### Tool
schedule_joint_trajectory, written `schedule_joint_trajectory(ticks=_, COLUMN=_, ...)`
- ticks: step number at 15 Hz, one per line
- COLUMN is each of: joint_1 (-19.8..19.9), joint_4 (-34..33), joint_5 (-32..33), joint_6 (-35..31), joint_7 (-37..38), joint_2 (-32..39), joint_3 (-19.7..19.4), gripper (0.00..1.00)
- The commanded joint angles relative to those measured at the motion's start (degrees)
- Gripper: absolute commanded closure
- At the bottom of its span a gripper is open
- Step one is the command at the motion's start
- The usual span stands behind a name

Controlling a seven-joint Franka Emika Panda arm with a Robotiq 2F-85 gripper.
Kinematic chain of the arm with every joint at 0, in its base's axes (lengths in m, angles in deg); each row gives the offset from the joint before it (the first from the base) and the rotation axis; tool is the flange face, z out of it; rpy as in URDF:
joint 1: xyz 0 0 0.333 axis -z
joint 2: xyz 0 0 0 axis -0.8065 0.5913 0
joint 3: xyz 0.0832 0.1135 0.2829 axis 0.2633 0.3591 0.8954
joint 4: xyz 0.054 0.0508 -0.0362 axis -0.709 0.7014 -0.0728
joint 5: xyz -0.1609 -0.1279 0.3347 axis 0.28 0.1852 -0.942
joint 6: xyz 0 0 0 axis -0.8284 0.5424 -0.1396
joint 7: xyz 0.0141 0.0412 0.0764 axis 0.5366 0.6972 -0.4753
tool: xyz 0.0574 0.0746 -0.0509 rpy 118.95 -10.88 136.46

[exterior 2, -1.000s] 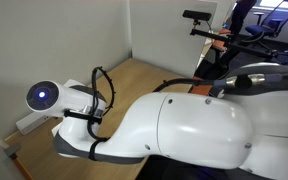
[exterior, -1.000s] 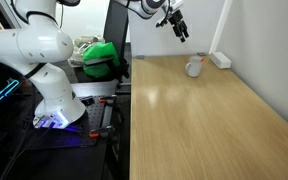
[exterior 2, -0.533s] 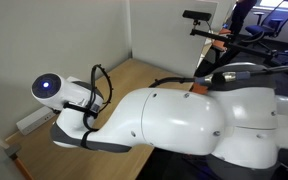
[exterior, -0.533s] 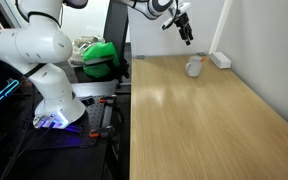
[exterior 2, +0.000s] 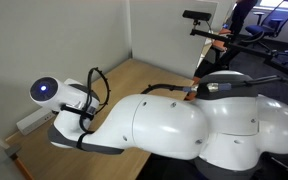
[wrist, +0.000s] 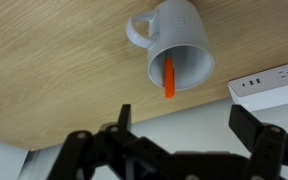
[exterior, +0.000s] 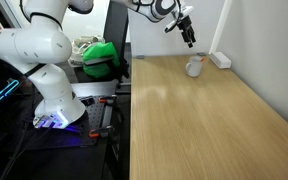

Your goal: Take the orange pen out of the white mug

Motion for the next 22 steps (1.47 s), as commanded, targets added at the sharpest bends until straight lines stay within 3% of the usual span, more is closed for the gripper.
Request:
schedule_joint_trajectory(ticks=1, joint_1=2.64, joint_4=-4.51, joint_5=-2.09, joint_6=3.80, joint_7=-0.20, joint_2=-1.83, joint_3=0.81, gripper=0.00)
schedule_joint_trajectory(ticks=10, joint_1=8.63, joint_4=-10.38, joint_5=-4.82, joint_6=4.75, joint_7=-3.37, joint_2=-4.02, joint_3=4.64, gripper=0.00)
schedule_joint_trajectory(ticks=18, joint_1=13.08, joint_4=-14.60, joint_5=-5.95, joint_6=7.58, joint_7=-3.57, joint_2=-5.57, joint_3=4.97, gripper=0.00)
schedule_joint_trajectory(ticks=22, joint_1=15.48, joint_4=-16.30, joint_5=-11.21, joint_6=6.88, joint_7=-6.84, joint_2=-4.77, joint_3=7.13, gripper=0.00)
